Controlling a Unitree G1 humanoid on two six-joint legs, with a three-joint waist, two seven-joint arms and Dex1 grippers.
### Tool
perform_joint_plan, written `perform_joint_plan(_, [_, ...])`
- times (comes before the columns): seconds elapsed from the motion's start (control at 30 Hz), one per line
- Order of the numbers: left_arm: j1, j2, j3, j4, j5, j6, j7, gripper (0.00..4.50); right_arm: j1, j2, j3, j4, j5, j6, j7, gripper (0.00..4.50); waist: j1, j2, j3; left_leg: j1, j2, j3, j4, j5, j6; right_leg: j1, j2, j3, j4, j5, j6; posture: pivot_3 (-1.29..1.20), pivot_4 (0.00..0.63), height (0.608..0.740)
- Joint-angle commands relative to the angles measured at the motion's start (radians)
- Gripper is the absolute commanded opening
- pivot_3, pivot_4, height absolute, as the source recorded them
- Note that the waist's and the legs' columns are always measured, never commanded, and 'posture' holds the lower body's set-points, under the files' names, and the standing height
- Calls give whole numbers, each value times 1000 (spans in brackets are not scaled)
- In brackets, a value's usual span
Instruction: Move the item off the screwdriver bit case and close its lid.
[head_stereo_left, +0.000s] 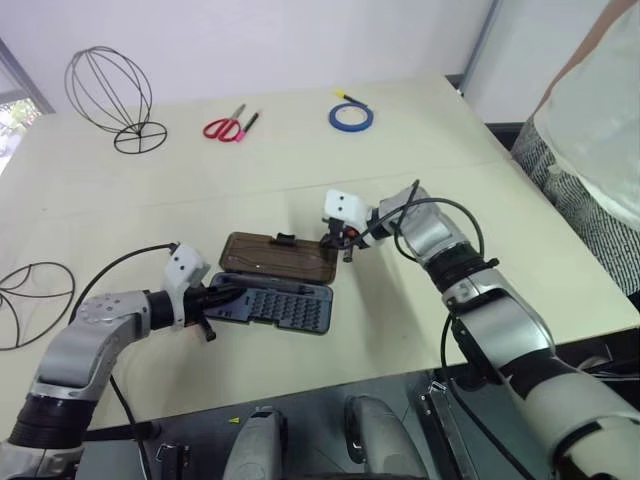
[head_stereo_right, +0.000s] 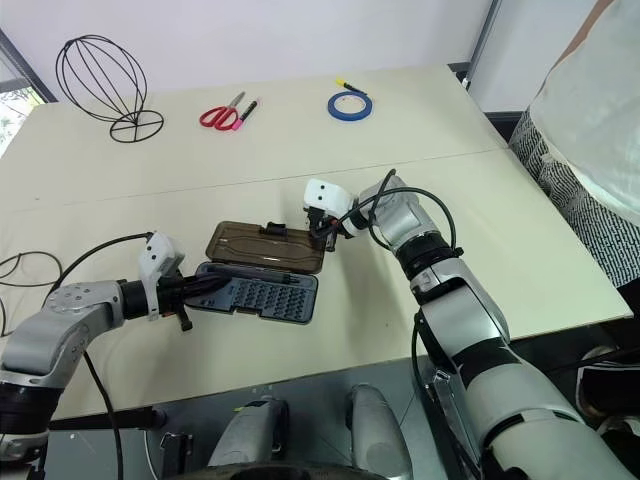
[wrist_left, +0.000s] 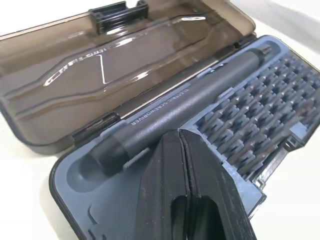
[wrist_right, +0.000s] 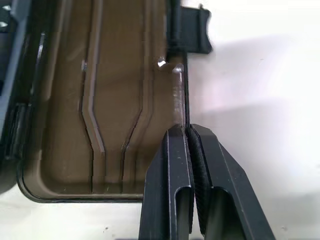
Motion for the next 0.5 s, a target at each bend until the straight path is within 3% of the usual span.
perform_joint_plan(0.03, [-8, -4, 22, 1, 8, -9, 16, 0, -7, 4, 7, -56, 5, -36, 7, 106, 0, 0, 0, 0, 0, 0, 0, 0, 0, 0, 0, 0, 0, 0, 0, 0, 150, 740])
perform_joint_plan(0.5, [-40, -56, 70, 9, -25, 21, 79, 0, 21, -10, 26, -95, -17, -108, -28, 106, 2, 0, 0, -1, 0, 0, 0, 0, 0, 0, -1, 0, 0, 0, 0, 0, 150, 740])
